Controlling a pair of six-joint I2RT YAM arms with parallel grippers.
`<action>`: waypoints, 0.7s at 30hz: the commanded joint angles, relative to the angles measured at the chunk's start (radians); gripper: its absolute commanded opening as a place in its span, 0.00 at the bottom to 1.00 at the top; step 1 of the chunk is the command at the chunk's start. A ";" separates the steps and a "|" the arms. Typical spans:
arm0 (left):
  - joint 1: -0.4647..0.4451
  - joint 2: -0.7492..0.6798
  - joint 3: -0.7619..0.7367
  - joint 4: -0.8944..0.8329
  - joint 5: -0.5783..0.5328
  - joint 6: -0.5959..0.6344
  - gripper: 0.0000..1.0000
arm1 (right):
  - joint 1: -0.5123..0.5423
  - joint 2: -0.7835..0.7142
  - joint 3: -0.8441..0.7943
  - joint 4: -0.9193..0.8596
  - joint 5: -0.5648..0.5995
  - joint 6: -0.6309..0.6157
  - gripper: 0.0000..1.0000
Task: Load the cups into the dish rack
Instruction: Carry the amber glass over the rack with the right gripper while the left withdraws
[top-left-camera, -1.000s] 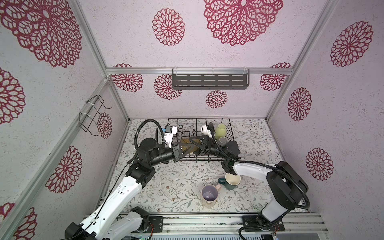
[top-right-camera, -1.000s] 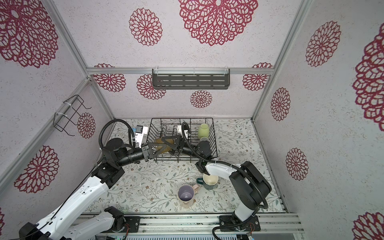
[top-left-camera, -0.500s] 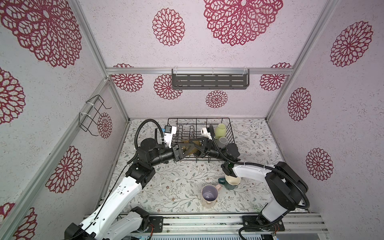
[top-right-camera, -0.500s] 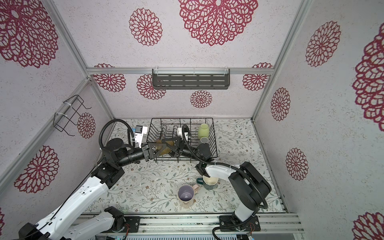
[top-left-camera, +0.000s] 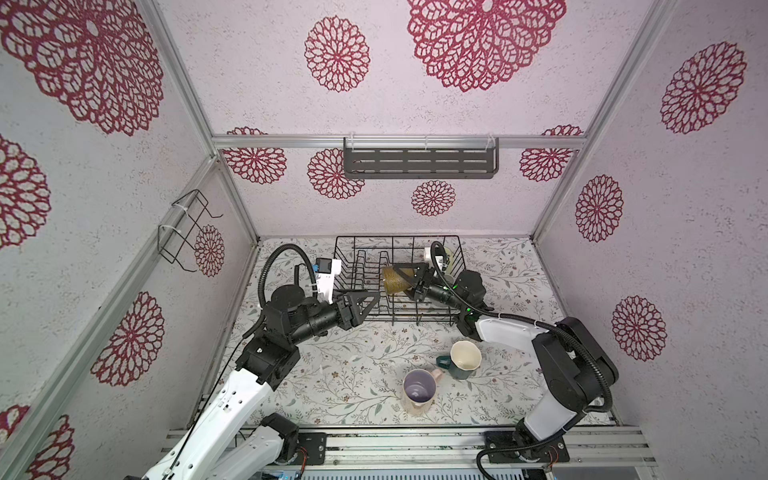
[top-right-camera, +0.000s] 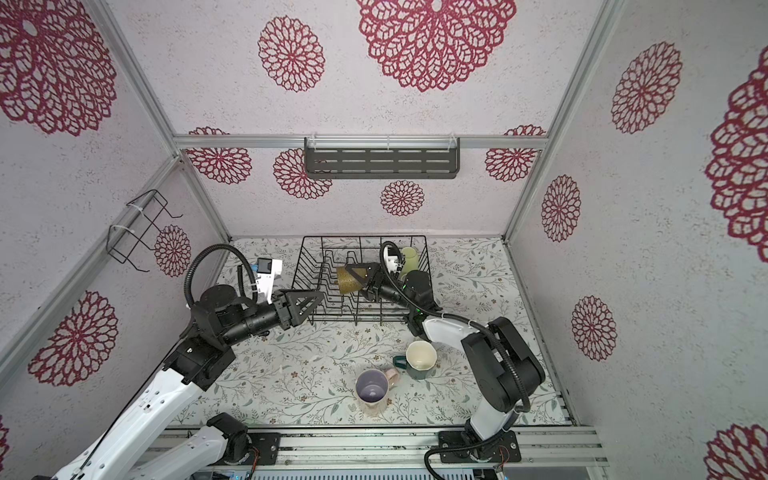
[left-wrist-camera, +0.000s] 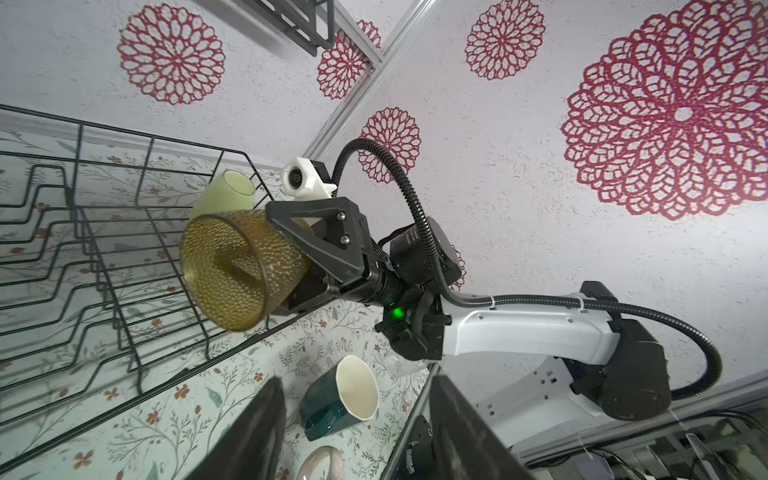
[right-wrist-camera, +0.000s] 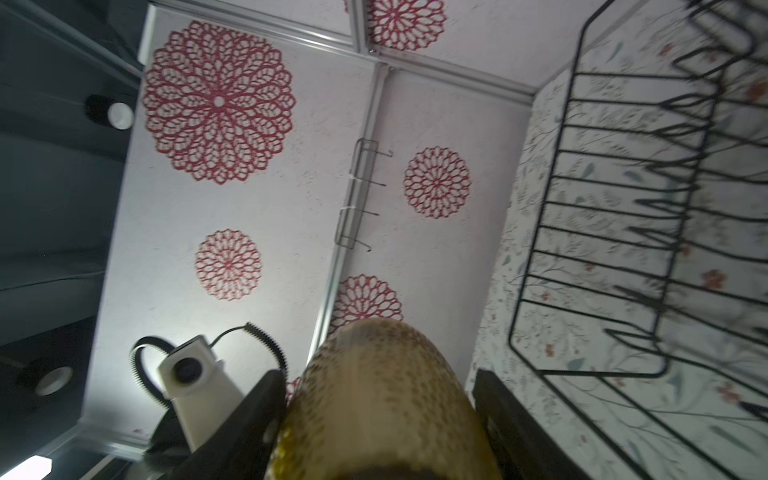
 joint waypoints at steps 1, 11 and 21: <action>0.005 -0.042 -0.007 -0.109 -0.078 0.051 0.60 | -0.010 -0.056 0.111 -0.356 0.070 -0.330 0.56; 0.012 -0.136 -0.033 -0.303 -0.346 0.094 0.72 | -0.012 0.007 0.384 -0.910 0.434 -0.804 0.58; 0.024 -0.123 -0.034 -0.476 -0.593 0.044 0.97 | -0.006 0.179 0.617 -1.093 0.643 -1.013 0.58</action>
